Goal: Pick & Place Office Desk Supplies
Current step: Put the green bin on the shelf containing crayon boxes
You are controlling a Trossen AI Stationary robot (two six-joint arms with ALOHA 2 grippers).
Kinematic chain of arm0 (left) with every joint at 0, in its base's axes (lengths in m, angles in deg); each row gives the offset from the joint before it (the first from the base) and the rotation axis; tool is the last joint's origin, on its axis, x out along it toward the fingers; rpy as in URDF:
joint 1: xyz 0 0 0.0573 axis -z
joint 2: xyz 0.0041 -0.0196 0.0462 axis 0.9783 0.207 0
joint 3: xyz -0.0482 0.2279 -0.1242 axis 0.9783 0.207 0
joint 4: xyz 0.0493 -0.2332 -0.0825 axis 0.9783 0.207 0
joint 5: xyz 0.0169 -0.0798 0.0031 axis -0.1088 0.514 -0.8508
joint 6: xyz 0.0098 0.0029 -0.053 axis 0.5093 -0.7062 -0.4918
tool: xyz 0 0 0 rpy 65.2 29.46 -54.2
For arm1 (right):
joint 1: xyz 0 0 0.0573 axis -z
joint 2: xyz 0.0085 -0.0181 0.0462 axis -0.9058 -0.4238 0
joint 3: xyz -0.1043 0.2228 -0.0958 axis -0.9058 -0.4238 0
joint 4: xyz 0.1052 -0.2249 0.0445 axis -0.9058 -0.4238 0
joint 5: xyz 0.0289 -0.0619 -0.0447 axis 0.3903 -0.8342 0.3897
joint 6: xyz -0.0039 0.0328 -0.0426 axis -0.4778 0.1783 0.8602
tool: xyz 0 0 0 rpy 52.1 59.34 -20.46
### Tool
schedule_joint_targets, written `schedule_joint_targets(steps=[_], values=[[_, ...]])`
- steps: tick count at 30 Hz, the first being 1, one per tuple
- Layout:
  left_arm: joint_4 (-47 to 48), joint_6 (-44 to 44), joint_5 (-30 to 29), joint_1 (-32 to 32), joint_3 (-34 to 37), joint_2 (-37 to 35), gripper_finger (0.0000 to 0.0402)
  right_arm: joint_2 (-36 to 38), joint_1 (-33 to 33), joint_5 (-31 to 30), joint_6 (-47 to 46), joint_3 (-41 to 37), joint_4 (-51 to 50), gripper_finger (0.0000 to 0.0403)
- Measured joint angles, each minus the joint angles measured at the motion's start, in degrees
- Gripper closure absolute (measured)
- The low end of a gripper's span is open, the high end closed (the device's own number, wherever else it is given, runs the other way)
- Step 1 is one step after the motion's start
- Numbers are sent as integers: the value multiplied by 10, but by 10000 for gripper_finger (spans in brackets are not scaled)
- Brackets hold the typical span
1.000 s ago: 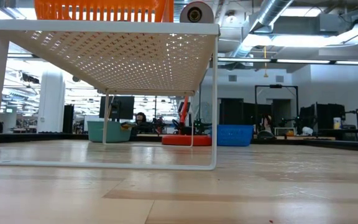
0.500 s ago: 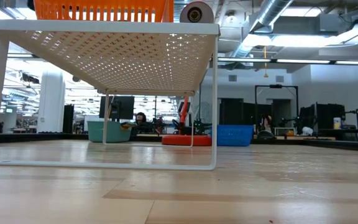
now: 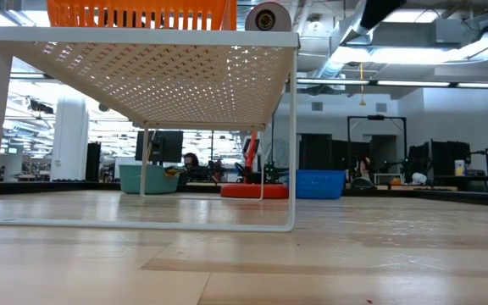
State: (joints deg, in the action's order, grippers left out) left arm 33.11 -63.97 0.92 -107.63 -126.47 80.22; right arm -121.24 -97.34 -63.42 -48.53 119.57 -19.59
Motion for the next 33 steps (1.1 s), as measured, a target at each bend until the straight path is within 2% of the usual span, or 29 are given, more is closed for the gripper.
schedule_joint_targets(steps=[2,6,11,15,17,20,28,33], values=[[20,24,89,-72,-25,49,183,49,-6,2,6,-69,67,346],[37,75,205,-179,-51,141,183,161,-33,-2,18,-204,211,346],[78,78,252,-293,-65,229,183,299,-72,-31,20,-361,377,346],[115,76,302,-358,-65,282,183,375,-86,-40,38,-441,473,346],[129,73,302,-367,-61,301,183,396,-88,-41,65,-463,516,346],[122,59,270,-369,-41,314,183,408,-87,-44,104,-469,544,346],[99,18,217,-360,26,319,183,419,-86,-56,158,-469,553,346],[70,-7,215,-354,71,319,183,420,-83,-59,175,-469,554,346]])
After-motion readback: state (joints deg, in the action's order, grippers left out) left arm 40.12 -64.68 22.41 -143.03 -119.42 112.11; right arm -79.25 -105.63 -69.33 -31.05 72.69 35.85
